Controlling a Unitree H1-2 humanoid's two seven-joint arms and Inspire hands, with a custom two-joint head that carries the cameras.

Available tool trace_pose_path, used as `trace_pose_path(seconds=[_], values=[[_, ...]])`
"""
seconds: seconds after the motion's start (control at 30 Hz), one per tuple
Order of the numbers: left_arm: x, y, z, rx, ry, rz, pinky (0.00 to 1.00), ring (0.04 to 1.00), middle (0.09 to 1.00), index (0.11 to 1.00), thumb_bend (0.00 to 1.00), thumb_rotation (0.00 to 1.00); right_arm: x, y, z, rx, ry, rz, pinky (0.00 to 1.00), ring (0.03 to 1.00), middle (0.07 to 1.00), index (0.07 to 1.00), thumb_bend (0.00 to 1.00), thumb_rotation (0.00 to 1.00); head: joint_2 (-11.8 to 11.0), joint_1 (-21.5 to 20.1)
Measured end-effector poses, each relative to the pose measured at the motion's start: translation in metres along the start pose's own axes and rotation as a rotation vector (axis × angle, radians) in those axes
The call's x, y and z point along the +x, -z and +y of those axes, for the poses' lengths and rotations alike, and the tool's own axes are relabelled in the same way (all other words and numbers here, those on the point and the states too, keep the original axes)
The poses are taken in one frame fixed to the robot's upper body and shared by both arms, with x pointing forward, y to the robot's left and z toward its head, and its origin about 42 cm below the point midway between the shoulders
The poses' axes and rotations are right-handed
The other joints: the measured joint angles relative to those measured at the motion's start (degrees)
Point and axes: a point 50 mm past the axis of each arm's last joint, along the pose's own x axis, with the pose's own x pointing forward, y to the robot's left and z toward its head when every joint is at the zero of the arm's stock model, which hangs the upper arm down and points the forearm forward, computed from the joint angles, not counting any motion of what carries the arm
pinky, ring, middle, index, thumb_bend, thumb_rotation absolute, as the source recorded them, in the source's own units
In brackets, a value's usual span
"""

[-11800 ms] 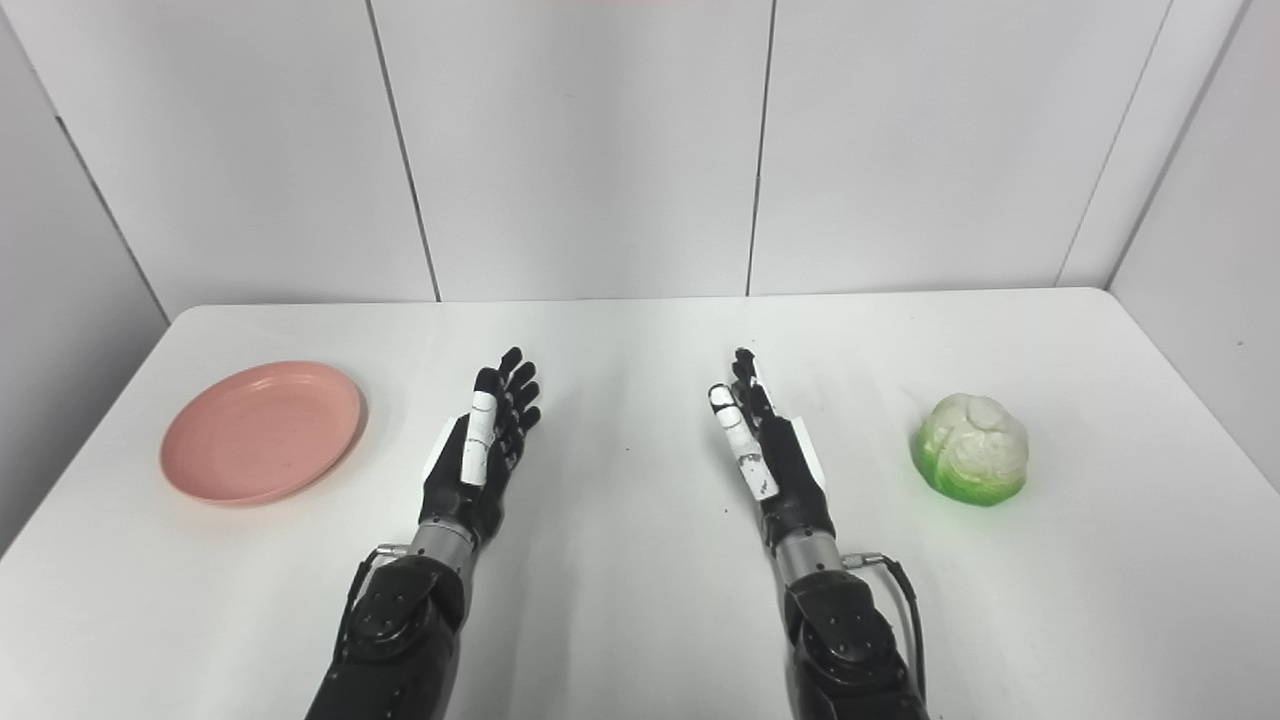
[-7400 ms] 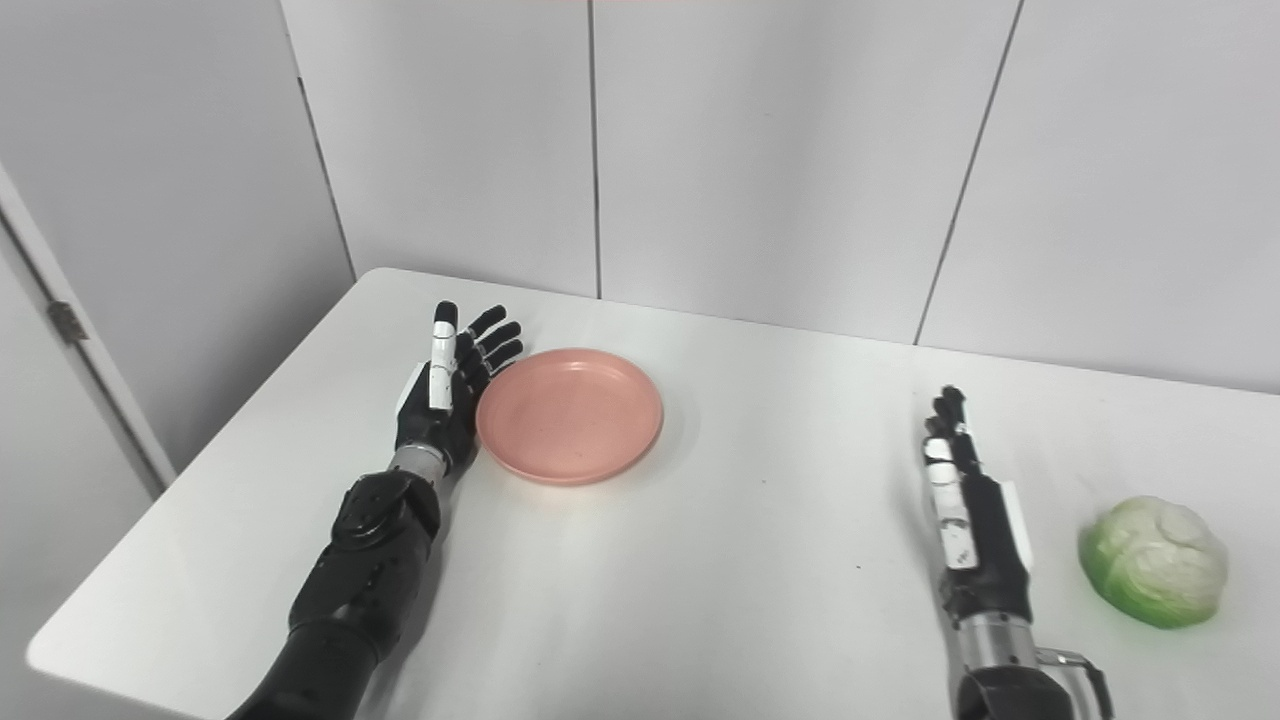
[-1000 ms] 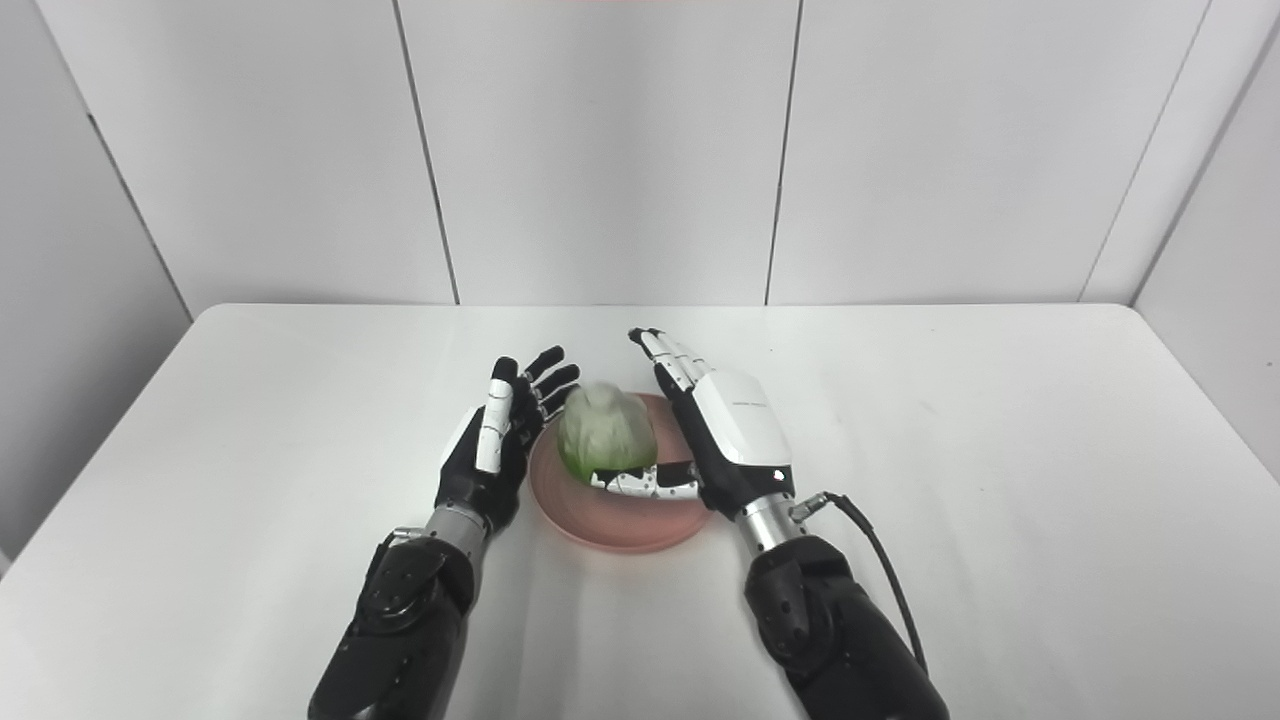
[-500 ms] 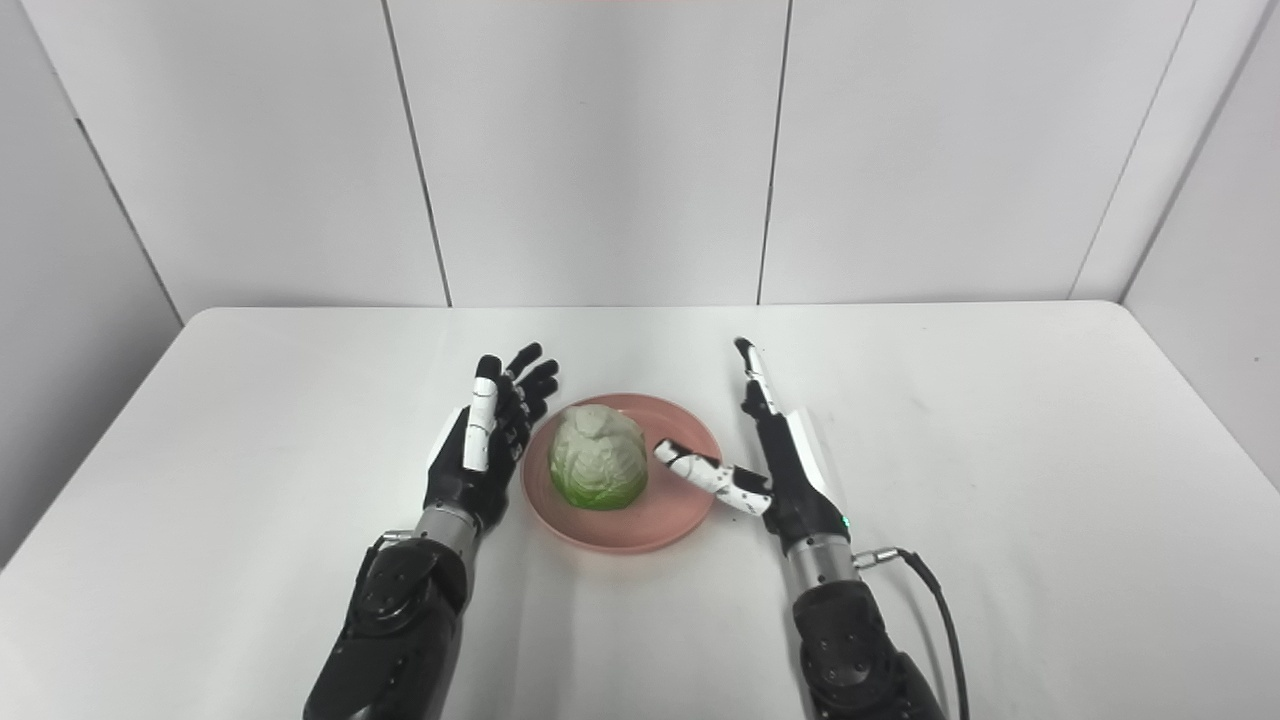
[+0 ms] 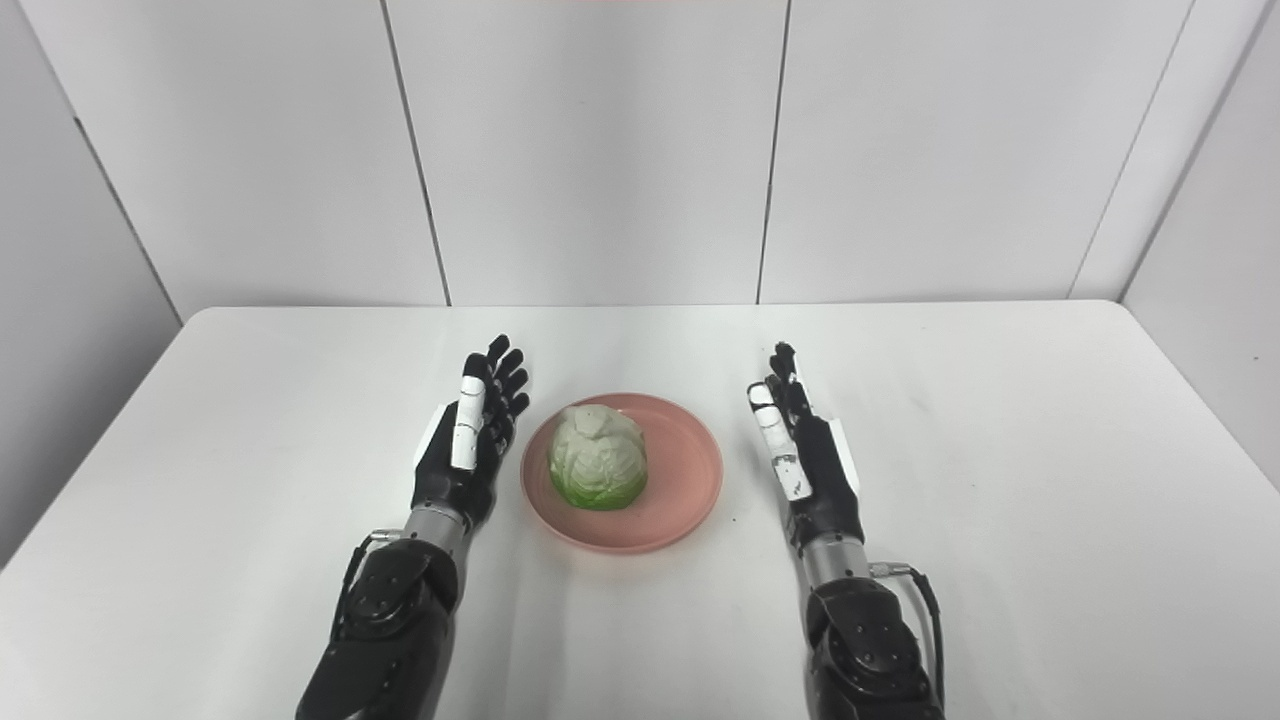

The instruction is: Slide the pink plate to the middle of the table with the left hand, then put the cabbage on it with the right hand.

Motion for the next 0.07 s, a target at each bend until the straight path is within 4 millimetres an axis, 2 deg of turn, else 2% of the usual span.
trace_pose_path(seconds=[0.07], values=[[-0.0019,-0.0008,-0.001,0.01,0.005,-0.006,1.0,1.0,1.0,1.0,0.82,1.0,0.0,0.0,0.0011,-0.002,-0.009,0.001,1.0,1.0,1.0,1.0,0.66,1.0,0.3,0.3]])
